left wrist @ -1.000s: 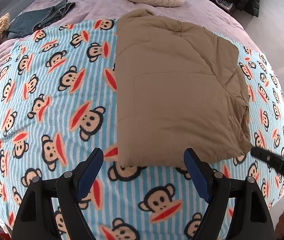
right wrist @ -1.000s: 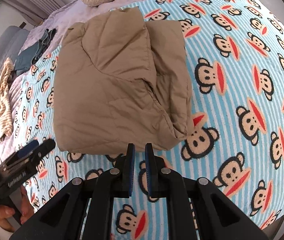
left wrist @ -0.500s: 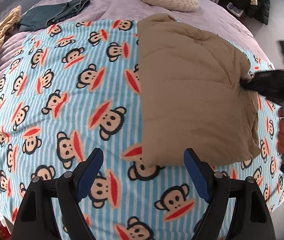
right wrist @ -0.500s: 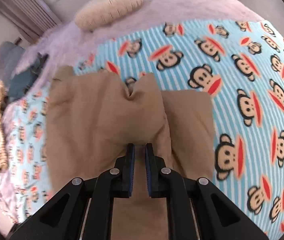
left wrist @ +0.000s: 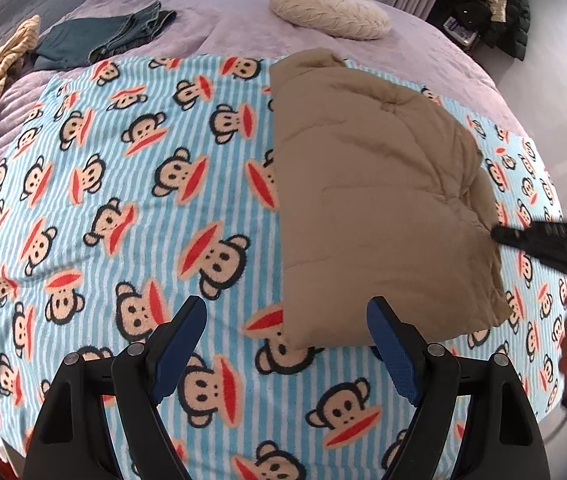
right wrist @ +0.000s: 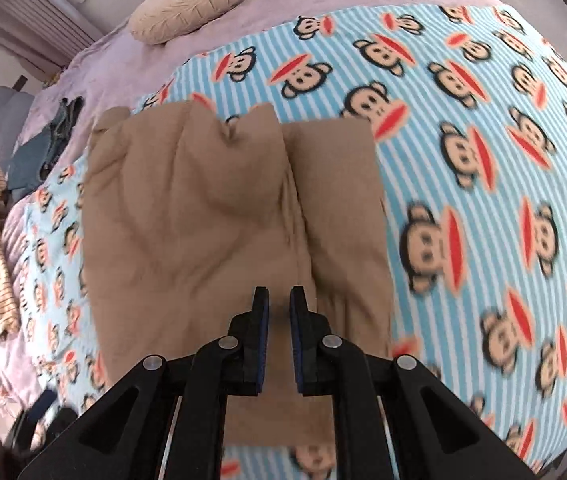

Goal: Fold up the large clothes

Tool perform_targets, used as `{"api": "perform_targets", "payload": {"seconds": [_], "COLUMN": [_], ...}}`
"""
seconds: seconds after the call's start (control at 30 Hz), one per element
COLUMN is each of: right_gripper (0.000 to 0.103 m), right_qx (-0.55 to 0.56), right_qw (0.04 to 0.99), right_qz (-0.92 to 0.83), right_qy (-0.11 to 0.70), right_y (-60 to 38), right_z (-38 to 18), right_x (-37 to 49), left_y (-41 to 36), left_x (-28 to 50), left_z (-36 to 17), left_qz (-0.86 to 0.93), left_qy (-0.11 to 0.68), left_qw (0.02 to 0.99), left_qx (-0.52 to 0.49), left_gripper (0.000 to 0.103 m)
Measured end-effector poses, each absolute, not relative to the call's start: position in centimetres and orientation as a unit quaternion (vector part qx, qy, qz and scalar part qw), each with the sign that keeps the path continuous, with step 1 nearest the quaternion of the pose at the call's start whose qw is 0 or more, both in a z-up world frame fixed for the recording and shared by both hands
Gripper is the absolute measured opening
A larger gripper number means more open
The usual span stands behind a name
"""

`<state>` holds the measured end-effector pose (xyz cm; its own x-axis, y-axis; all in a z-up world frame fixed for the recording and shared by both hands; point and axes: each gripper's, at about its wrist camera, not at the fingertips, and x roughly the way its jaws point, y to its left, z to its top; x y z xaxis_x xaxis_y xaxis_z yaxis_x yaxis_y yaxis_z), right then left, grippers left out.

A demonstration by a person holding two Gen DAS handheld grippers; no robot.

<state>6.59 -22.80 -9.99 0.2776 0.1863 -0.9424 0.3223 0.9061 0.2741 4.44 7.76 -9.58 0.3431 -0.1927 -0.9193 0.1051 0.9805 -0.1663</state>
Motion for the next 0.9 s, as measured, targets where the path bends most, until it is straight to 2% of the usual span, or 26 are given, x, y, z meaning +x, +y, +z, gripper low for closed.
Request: {"api": "perform_targets", "payload": {"seconds": [0.13, 0.2, 0.23, 0.27, 0.37, 0.43, 0.47, 0.5, 0.8, 0.9], "right_gripper": [0.027, 0.038, 0.051, 0.058, 0.06, 0.068, 0.071, 0.072, 0.079, 0.085], "right_qx": [0.212, 0.206, 0.201, 0.199, 0.194, 0.182, 0.177, 0.173, 0.157, 0.128], "right_qw": [0.767, 0.769, 0.771, 0.774, 0.783, 0.789, 0.792, 0.795, 0.81, 0.829], "right_qz": [-0.048, -0.051, -0.052, -0.053, -0.05, -0.048, -0.045, -0.04, -0.022, -0.032], "right_qy": [0.603, 0.604, 0.602, 0.599, 0.589, 0.585, 0.582, 0.58, 0.565, 0.544], "right_y": [-21.8, -21.3, -21.0, -20.8, -20.4, -20.1, -20.0, -20.0, -20.4, -20.3], "right_z": [-9.1, -8.6, -8.2, -7.8, -6.5, -5.7, -5.3, -4.9, -2.6, -1.0], "right_x": [3.2, 1.8, 1.2, 0.6, -0.5, -0.9, -1.1, -1.3, -2.9, -3.7], "left_y": [7.4, 7.3, 7.3, 7.2, 7.1, 7.0, 6.8, 6.7, 5.2, 4.8], "left_x": [4.1, 3.9, 3.7, 3.6, 3.0, 2.6, 2.3, 2.1, -0.6, -1.7], "left_z": [-8.7, -8.2, -7.9, -7.6, -7.0, -6.7, -6.4, -6.3, -3.4, -2.1], "left_qz": [-0.099, -0.098, -0.097, -0.095, -0.094, -0.096, -0.096, -0.094, -0.068, -0.062], "left_qy": [0.563, 0.558, 0.556, 0.554, 0.554, 0.552, 0.55, 0.548, 0.521, 0.507], "left_qw": [0.82, 0.824, 0.825, 0.827, 0.827, 0.828, 0.83, 0.831, 0.851, 0.859], "left_qx": [-0.028, -0.024, -0.023, -0.021, -0.025, -0.028, -0.026, -0.025, -0.024, -0.02], "left_gripper": [0.083, 0.083, 0.083, 0.083, 0.083, 0.083, 0.088, 0.103, 0.103, 0.103]}}
